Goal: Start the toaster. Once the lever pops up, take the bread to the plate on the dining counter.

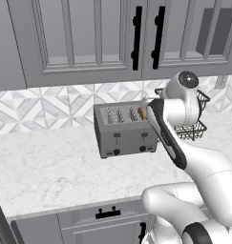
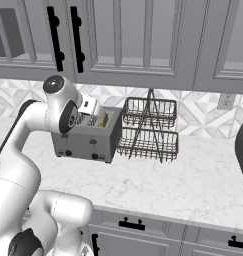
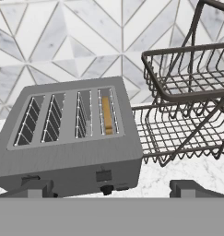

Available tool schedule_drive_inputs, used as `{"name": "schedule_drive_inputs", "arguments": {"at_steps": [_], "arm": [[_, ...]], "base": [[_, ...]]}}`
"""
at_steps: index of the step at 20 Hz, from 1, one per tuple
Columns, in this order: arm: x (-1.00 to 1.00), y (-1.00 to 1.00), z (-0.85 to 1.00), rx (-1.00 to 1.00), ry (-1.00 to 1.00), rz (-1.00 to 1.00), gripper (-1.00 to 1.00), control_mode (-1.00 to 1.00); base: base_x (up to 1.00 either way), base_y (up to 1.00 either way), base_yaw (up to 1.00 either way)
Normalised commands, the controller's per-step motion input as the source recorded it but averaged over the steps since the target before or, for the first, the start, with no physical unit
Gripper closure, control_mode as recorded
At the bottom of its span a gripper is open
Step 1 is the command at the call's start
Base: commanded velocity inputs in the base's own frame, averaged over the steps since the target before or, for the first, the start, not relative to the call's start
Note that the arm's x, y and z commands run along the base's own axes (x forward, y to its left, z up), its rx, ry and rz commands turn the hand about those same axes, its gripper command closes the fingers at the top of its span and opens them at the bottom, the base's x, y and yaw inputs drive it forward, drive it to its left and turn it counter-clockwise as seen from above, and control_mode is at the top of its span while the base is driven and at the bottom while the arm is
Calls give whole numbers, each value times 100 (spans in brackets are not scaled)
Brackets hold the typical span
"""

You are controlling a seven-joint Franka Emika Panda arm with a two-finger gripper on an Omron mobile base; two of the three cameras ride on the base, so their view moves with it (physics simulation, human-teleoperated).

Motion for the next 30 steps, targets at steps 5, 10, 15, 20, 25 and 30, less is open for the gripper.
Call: {"name": "schedule_drive_inputs", "arguments": {"at_steps": [5,10,15,20,25,30], "arm": [[0,0,0,0,0,0,-100,-100],[0,0,0,0,0,0,-100,-100],[0,0,0,0,0,0,-100,-100],[0,0,0,0,0,0,-100,-100],[0,0,0,0,0,0,-100,-100],[0,0,0,0,0,0,-100,-100]], "base": [[0,0,0],[0,0,0],[0,0,0],[0,0,0],[0,0,0],[0,0,0]]}}
